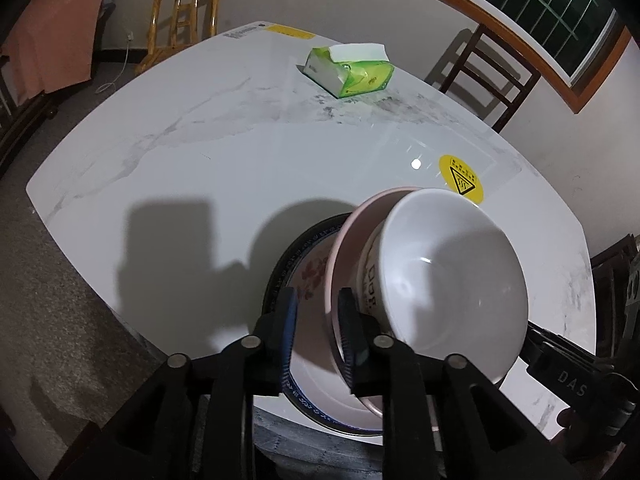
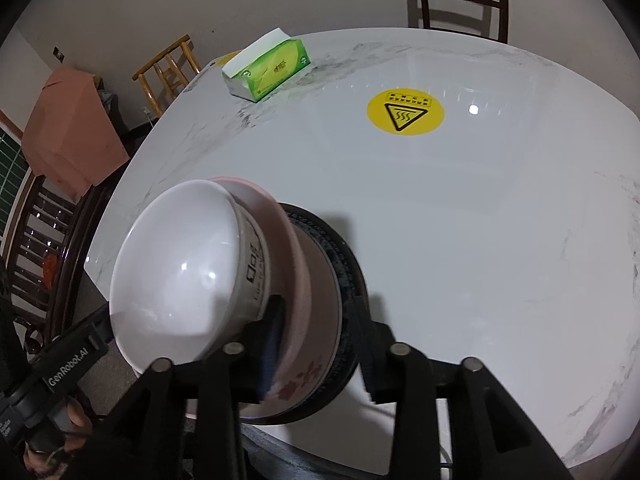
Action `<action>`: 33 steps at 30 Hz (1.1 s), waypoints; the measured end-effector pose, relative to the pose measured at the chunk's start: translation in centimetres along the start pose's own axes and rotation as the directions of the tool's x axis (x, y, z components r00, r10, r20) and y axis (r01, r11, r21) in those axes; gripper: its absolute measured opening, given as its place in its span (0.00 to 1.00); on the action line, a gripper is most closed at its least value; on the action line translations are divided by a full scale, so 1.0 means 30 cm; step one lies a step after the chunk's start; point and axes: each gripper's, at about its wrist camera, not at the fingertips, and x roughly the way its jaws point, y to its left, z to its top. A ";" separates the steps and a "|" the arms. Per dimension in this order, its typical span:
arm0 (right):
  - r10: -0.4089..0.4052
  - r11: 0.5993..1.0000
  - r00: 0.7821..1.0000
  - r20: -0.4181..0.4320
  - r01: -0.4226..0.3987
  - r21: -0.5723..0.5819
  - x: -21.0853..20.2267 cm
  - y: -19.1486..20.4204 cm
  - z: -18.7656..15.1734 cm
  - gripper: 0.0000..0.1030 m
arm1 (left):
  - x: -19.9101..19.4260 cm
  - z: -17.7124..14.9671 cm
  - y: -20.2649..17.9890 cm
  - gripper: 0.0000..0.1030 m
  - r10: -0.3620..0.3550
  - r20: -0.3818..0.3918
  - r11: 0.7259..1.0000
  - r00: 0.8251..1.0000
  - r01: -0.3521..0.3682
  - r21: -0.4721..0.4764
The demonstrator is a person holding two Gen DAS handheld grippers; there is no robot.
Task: Organize plates and bowls
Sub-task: 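Lower the pink bowl stack onto the pink-flower plate, then open both grippers and release the pink bowl stack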
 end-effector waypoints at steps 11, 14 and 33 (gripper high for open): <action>0.016 1.000 0.997 0.081 -0.017 0.017 -0.087 -0.059 -0.054 0.62 | -0.068 -0.025 -0.002 0.40 0.014 0.059 0.999 0.998 -0.016 0.042; 0.002 1.000 0.993 0.115 -0.004 0.013 -0.112 -0.069 -0.081 0.64 | -0.099 -0.044 -0.008 0.42 0.006 0.085 0.998 0.996 -0.011 0.056; -0.050 0.988 0.947 0.317 0.093 -0.121 -0.227 0.022 -0.304 0.86 | -0.210 -0.217 -0.150 0.68 -0.005 0.214 0.977 0.977 -0.041 0.209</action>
